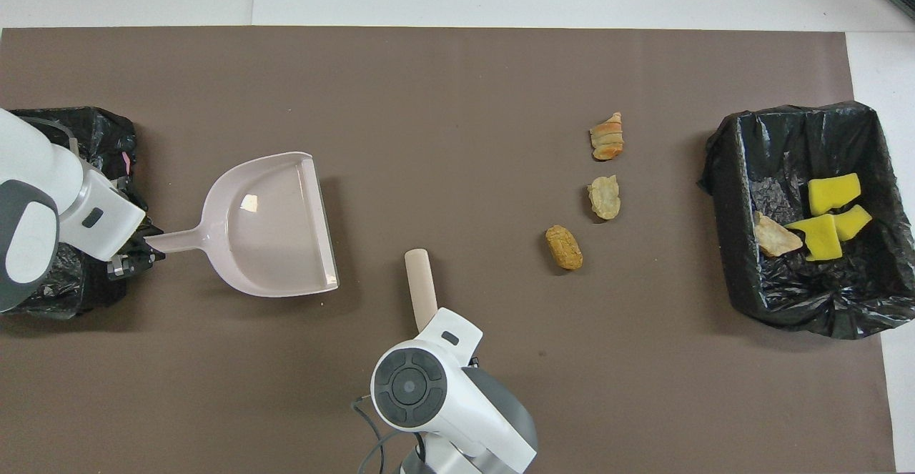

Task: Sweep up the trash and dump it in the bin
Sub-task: 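Bring the dustpan back to center while the right gripper grasps the brush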

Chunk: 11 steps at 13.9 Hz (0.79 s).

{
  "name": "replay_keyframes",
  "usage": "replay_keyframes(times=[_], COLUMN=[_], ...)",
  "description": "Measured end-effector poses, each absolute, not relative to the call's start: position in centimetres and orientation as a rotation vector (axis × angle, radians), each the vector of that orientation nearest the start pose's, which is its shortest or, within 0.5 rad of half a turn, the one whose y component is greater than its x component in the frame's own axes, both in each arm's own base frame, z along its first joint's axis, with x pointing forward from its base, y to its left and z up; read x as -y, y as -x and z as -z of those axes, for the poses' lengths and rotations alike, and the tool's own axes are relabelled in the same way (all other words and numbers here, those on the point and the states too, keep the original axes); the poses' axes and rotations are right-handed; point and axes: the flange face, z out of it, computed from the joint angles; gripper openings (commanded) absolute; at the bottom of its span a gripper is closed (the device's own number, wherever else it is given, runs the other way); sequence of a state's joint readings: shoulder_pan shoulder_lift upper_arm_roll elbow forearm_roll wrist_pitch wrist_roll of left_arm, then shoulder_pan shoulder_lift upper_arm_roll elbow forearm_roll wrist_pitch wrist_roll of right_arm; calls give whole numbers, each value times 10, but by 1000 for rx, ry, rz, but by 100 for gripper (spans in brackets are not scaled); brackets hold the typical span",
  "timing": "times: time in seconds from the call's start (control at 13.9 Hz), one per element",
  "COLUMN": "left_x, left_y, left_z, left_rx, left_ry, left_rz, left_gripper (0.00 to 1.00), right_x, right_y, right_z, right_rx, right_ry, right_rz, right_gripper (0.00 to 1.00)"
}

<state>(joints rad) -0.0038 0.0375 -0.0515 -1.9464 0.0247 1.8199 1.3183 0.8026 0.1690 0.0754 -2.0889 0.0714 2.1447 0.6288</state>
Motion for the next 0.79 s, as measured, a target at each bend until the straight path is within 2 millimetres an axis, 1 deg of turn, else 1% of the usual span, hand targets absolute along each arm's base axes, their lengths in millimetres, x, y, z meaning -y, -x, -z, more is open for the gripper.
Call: replay_keyframes(times=[0.14,0.22,0.58,0.65,0.79], left_x=[28,28,28,28,28], left_y=[-548,-548,-549,-549,-548], left_z=[-447,-447,-447,-447,-446], left_rx=[-2046,-2046,-2045,-2045,-2046], left_ry=[2475,2475,2473,2472,2473], left_rz=[-230,-230,-223,-222,-224], left_gripper=[0,0,0,0,0], right_x=[-432,-432,-426,-420,-396], right_y=[-355,-356,-363,-368,-385], right_z=[-336,-336,-351,-359,-391], right_rx=[327,327,310,290,220], right_ry=[3143,3144,3178,3183,3191], right_rz=[-205,-206,-271,-279,-268], right_gripper=[13,0,0,0,0])
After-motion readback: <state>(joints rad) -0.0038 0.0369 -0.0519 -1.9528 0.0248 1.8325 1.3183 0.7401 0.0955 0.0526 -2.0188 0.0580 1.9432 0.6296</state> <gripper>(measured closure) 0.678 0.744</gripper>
